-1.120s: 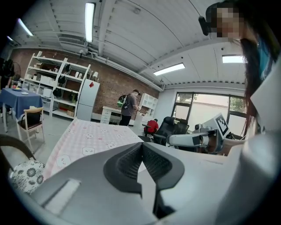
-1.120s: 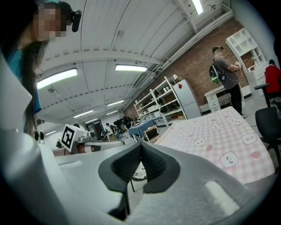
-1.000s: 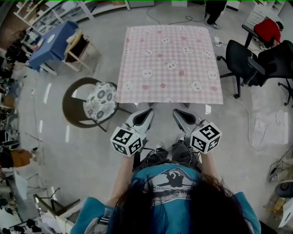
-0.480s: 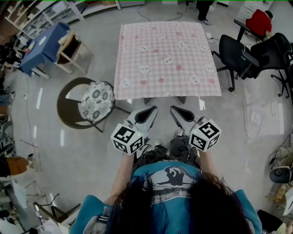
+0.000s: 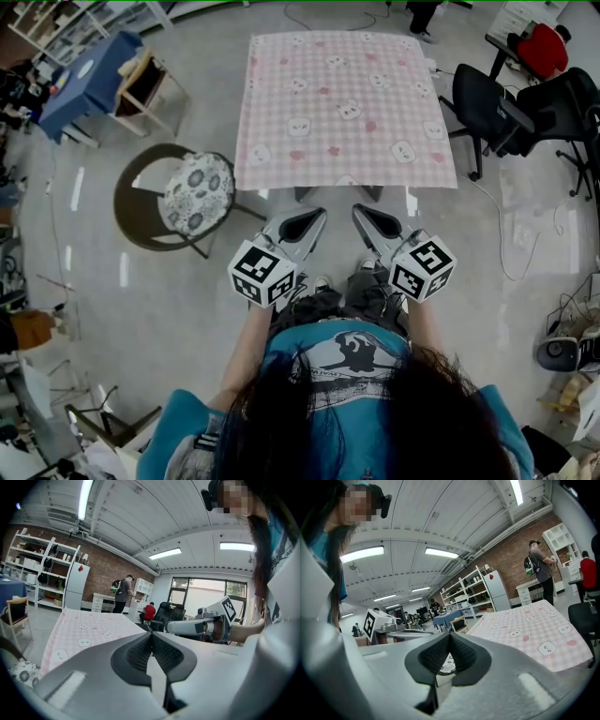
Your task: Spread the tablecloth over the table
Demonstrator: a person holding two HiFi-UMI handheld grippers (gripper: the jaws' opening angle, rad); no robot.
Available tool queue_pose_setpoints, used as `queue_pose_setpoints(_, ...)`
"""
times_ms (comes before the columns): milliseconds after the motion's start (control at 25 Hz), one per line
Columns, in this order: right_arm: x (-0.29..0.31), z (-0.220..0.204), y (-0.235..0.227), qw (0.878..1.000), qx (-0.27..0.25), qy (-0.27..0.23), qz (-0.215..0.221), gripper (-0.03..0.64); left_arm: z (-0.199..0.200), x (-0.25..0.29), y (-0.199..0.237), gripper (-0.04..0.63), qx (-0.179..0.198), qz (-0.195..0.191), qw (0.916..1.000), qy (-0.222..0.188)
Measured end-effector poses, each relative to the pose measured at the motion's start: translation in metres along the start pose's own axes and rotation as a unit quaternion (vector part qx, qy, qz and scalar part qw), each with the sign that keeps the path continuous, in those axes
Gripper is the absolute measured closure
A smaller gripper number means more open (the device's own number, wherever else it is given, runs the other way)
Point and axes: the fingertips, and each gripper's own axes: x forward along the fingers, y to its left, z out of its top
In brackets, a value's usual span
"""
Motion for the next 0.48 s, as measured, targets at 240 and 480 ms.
queue_pose_setpoints(240,0.0001,-0.0032,-0.0022,1.0,0.002,0.002,0.001,0.617,0.0001,0.0008,0.001,0.581,0.003,0.0,1.0,0.001)
queue_pose_setpoints(480,0.0037,-0.0091,-0.0062,1.0,0.007,0.006,0.004,0.617,-0.0042,0.0067,0.0032,0.581,0.006,-0.003,1.0,0.007)
